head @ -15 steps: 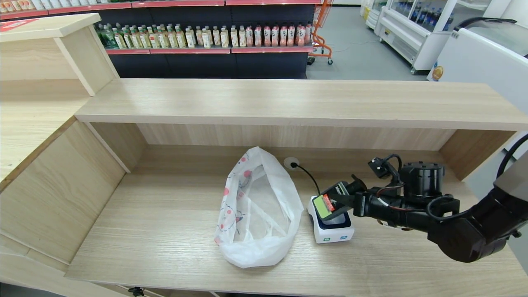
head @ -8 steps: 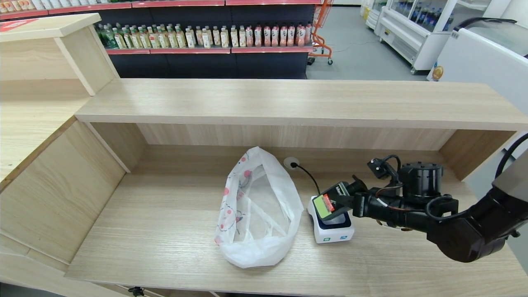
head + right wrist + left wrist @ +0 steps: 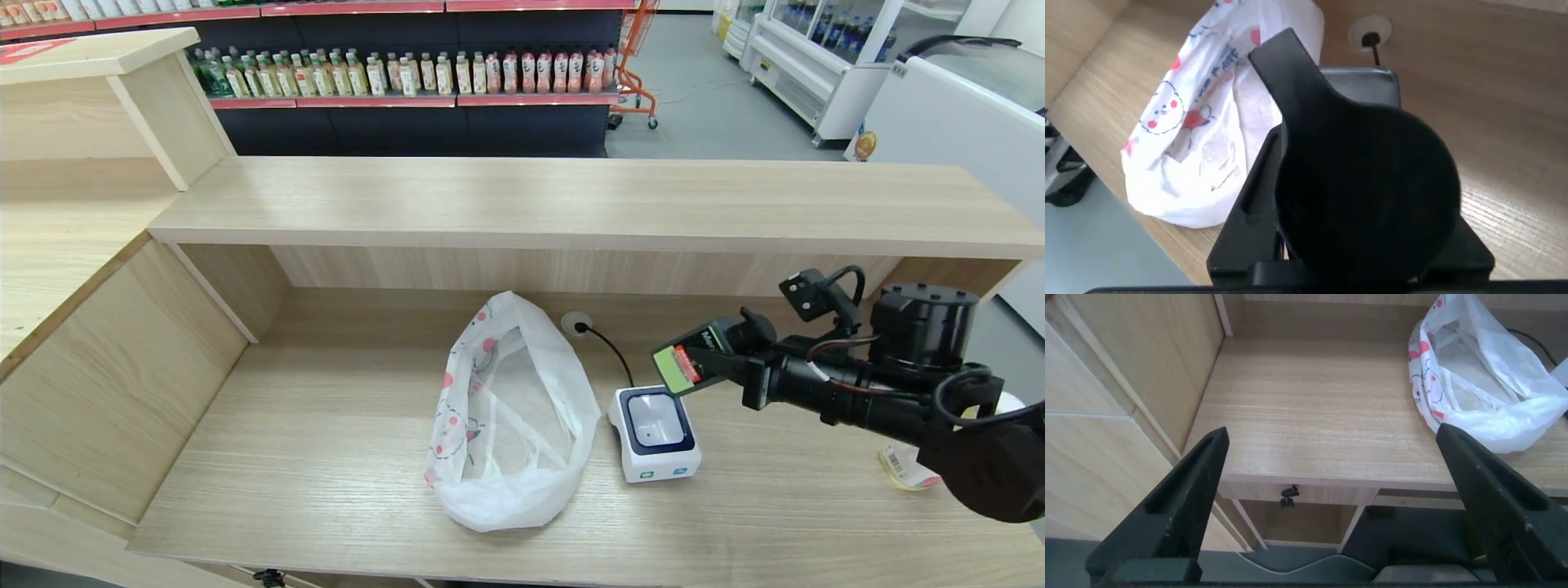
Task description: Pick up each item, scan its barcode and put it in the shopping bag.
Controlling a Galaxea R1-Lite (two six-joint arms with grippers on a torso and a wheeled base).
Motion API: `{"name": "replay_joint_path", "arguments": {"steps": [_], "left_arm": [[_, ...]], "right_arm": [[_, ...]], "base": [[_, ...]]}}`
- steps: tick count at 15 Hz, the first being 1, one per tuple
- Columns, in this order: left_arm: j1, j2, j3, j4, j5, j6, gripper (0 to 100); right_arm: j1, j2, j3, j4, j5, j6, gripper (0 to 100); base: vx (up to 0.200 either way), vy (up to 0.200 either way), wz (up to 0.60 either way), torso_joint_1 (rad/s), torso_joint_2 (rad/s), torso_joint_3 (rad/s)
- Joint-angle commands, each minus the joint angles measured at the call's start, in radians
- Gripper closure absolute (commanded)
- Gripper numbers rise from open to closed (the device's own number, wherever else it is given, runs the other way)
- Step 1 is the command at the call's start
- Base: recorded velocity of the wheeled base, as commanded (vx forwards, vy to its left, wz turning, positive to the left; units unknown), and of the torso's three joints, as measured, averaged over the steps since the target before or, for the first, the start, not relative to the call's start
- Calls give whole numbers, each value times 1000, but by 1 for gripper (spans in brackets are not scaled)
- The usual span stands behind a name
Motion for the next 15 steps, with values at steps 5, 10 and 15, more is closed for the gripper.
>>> {"name": "replay_joint_path", "arguments": {"steps": [5, 10, 15], "left_arm": [[0, 0, 0, -1, 0, 0, 0], [0, 0, 0, -1, 0, -5, 0], [0, 0, 0, -1, 0, -5, 0]], "right_arm": [[48, -18, 105, -5, 0, -28, 100], [129, 29, 95, -8, -3, -37, 100], [167, 158, 105, -104, -9, -123, 100]], "base": [[0, 200, 0, 6, 5, 1], [0, 40, 0, -3, -2, 0], [0, 0, 0, 0, 0, 0]]}}
